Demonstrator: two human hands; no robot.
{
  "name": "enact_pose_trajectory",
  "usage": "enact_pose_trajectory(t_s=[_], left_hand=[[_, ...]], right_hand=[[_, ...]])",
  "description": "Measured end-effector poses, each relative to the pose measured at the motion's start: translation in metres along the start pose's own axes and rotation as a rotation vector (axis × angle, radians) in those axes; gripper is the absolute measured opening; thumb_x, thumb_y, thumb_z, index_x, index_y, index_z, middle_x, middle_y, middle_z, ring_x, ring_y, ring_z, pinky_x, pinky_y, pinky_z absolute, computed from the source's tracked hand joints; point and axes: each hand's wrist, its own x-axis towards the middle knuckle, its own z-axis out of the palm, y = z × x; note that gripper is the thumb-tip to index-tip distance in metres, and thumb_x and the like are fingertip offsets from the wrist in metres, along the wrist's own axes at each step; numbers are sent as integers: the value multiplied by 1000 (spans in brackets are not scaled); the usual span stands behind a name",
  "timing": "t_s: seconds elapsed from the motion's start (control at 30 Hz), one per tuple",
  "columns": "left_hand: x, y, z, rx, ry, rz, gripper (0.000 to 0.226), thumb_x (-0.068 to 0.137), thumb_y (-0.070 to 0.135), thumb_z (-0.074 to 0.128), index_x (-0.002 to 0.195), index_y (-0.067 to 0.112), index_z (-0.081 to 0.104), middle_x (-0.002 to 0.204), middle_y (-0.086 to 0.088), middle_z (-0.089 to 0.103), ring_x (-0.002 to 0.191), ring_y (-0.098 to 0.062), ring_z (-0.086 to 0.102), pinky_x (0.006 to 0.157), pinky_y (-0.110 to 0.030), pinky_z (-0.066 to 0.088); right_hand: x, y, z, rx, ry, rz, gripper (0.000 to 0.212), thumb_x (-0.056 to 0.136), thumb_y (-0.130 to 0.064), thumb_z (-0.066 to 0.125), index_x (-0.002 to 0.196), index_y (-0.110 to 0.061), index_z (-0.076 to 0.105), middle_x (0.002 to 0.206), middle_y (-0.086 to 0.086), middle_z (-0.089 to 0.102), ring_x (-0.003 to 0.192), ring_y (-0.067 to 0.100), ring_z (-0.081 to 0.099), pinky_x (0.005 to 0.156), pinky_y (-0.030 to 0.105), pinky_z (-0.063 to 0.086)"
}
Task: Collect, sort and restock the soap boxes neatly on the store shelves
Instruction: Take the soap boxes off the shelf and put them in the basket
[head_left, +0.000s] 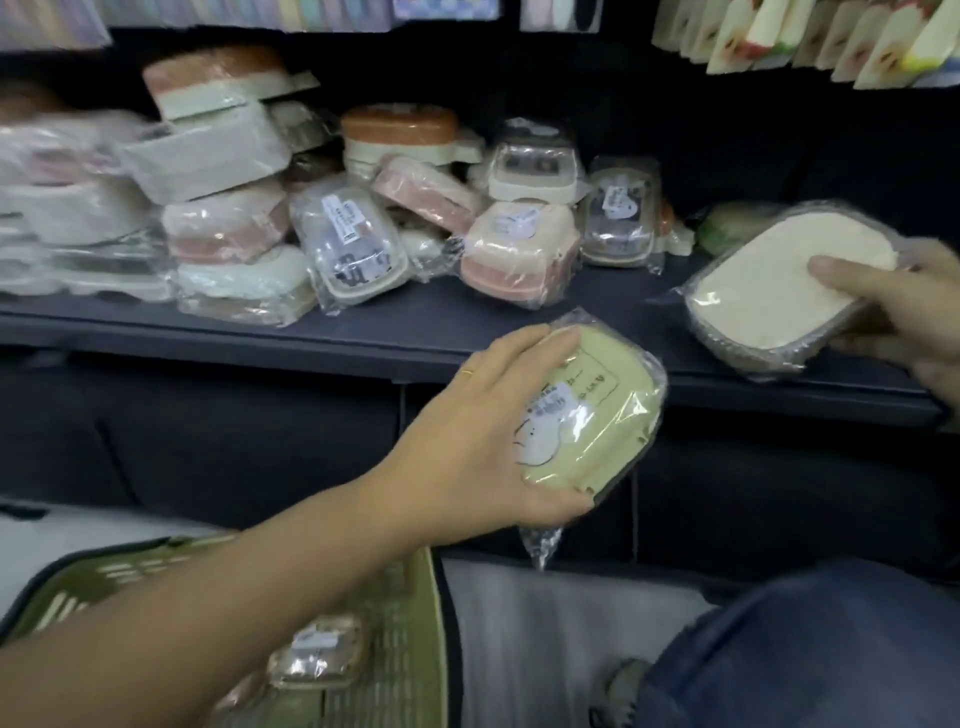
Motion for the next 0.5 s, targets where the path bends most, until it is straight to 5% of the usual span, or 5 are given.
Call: enact_pose_trajectory(t_s=[0.1, 0.2, 0.27, 0.4, 0.5], left_hand=[[-74, -40, -30, 68, -78, -118, 113, 60, 53, 85, 150, 44, 16, 149, 34, 12, 140, 10, 15, 112, -12, 18], [-147, -100, -50, 97, -155, -369, 114, 62, 53, 85, 151, 42, 15, 148, 30, 18, 136, 11, 21, 111, -11, 21], [-192, -141, -58, 106, -217, -565, 116, 60, 58, 83, 153, 35, 17, 149, 23, 22, 134, 4, 27, 107, -14, 25], [-258, -204, -54, 80, -381, -800, 109, 64, 44, 88, 151, 32, 23, 134, 10, 48, 113, -6, 52, 90, -14, 39], [-288, -235, -26, 94, -519, -833, 104, 66, 40, 88, 149, 28, 27, 143, -1, 44, 123, -15, 46, 102, -25, 40]], right_hand=[[-76, -22, 42, 33, -294, 60, 32, 78, -43, 72, 99, -21, 66, 78, -4, 73, 84, 20, 68, 57, 32, 52], [-139, -13, 107, -111, -659, 216, 56, 53, -54, 83, 95, -18, 73, 83, 8, 74, 71, 17, 68, 50, 33, 57], [-174, 16, 162, -195, -815, 337, 50, 71, -36, 78, 112, -12, 63, 102, 17, 70, 86, 24, 70, 62, 41, 60], [-247, 97, 276, -373, -912, 537, 50, 83, -33, 74, 122, -9, 53, 113, 9, 65, 96, 23, 66, 82, 44, 59], [-286, 156, 339, -418, -895, 737, 55, 89, -31, 69, 134, -8, 47, 129, 10, 57, 99, 22, 59, 84, 34, 54]])
